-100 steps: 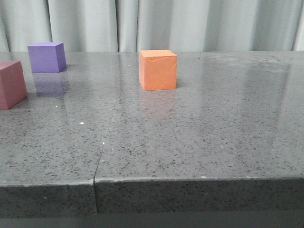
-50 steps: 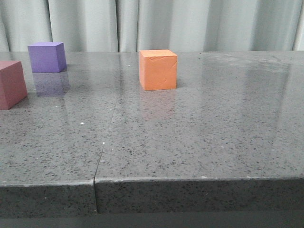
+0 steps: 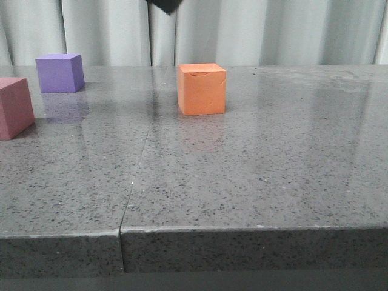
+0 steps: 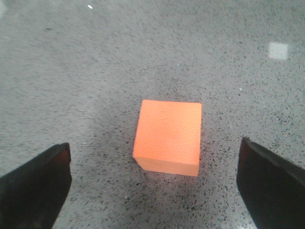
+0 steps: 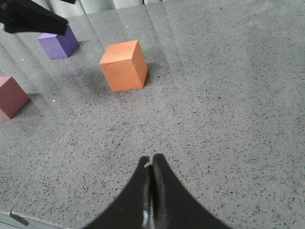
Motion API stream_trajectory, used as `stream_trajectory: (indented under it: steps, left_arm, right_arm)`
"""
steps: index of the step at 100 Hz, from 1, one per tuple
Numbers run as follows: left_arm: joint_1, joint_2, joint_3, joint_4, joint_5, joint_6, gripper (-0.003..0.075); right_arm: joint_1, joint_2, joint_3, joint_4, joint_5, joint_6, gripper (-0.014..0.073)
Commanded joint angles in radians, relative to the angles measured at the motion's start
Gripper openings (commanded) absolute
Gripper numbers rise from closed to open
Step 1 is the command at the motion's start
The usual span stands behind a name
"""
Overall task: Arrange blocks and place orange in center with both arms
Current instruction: 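Lower the left gripper over the orange cube and close it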
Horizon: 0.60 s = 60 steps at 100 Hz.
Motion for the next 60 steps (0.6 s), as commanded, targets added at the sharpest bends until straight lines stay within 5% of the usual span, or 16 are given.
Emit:
stream_trajectory:
  steps: [1,60]
  left_arm:
    - [-0.020,-0.025,-0.034,-0.038,-0.070,0.001,0.0671]
    - [-0.095,0.078,-0.034,-0.045,-0.119,0.051,0.0671]
  right_arm:
    - [0.001,0.006,-0.023,-0.013,-0.076,-0.010,-0.0068]
    - [0.001,0.006,-0.023,-0.013,-0.076,-0.010,-0.0068]
